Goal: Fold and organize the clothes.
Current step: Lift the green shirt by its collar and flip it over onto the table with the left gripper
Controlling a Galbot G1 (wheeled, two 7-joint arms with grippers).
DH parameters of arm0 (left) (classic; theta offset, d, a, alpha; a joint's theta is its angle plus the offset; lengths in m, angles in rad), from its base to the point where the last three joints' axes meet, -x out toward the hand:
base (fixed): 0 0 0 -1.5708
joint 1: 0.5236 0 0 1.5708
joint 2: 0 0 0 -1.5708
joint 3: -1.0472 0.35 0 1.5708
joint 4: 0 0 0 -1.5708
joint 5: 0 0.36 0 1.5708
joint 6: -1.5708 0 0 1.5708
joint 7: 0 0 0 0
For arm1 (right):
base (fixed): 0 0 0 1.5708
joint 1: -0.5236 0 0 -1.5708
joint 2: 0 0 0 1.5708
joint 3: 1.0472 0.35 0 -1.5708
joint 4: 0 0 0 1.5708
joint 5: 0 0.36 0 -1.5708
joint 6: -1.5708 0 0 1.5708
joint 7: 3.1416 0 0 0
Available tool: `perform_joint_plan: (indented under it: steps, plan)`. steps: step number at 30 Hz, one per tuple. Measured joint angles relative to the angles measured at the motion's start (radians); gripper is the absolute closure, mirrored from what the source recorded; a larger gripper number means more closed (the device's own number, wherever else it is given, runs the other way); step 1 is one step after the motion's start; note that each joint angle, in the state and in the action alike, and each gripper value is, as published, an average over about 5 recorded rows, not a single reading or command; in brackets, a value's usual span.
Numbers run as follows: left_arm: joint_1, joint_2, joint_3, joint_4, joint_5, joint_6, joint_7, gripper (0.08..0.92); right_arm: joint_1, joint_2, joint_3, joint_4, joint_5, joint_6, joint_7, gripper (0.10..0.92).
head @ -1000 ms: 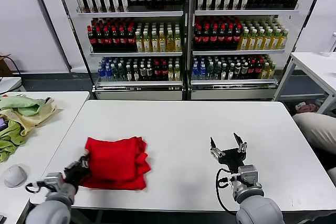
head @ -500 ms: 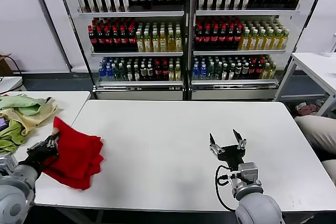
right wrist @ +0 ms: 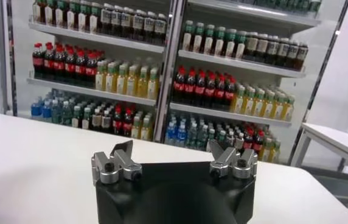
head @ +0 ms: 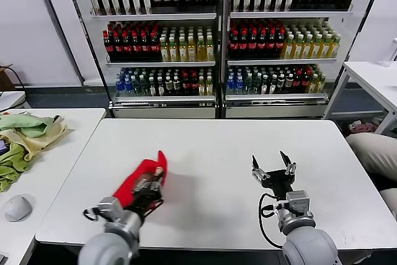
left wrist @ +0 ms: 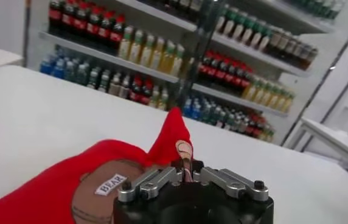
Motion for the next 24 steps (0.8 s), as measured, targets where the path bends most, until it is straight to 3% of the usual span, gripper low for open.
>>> perform_joint_plan:
  steps: [6, 12, 17, 24]
  plan:
    - [-0.06, -0.044, 0.062, 0.023, 0.059, -0.015, -0.033, 0.874, 0.005, 0.0, -0.003, -0.003, 0.0, -0.001, -0.001, 0.203]
    - [-0.1, -0.017, 0.045, 0.01, 0.11, 0.003, -0.036, 0.874, 0.011, 0.0, -0.004, -0.005, 0.0, -0.002, -0.001, 0.203]
    - [-0.096, 0.081, -0.035, -0.015, 0.15, 0.027, 0.0, 0.874, 0.018, 0.005, -0.011, -0.011, 0.0, -0.002, -0.001, 0.203]
    - [-0.043, 0.29, -0.236, -0.01, 0.15, 0.046, 0.083, 0.874, 0.029, 0.012, -0.019, -0.021, -0.001, 0.0, -0.005, 0.203]
